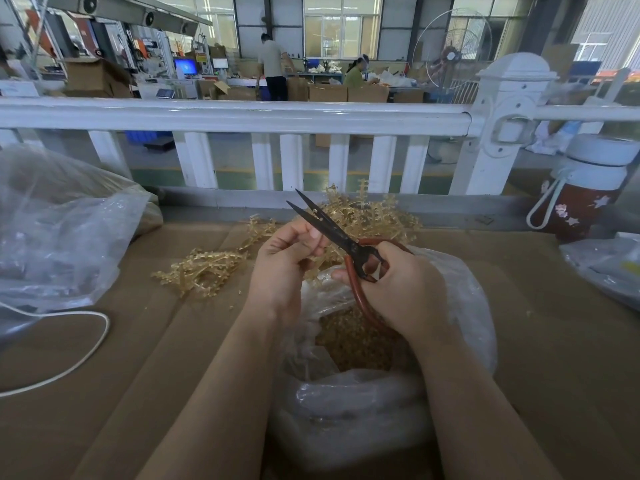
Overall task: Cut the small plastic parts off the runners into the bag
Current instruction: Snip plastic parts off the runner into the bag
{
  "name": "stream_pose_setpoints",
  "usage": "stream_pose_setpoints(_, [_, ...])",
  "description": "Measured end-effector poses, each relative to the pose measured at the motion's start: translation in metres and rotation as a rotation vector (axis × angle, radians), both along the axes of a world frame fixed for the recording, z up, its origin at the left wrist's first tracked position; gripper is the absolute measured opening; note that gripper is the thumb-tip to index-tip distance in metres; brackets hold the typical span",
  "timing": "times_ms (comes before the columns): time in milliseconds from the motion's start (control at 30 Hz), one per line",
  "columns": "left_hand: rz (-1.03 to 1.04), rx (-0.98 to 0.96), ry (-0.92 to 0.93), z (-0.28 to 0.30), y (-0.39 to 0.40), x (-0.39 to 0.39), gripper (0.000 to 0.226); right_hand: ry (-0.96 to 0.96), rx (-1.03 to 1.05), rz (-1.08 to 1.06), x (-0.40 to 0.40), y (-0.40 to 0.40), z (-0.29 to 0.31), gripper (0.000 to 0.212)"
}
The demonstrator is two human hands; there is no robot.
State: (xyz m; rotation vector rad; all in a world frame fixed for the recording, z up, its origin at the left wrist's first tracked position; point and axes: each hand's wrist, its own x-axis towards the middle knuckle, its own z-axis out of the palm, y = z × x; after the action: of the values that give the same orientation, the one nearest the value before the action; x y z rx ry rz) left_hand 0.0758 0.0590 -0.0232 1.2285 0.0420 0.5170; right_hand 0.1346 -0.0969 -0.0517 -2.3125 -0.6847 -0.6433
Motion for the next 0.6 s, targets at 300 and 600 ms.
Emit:
stream_pose_setpoints(300, [0.039, -0.007, -0.026, 0.0, 0.0006, -0.0005, 0.024, -0.004, 0.024, -0.01, -0.0014, -0.0017, 0.0007, 0.062])
stream_pose_setpoints(600, [0.031, -0.065, -0.124, 0.0006, 0.0048, -0.0042, 0.011, -0.023, 0.062, 0.018, -0.0025, -0.0015, 0.0004, 0.063])
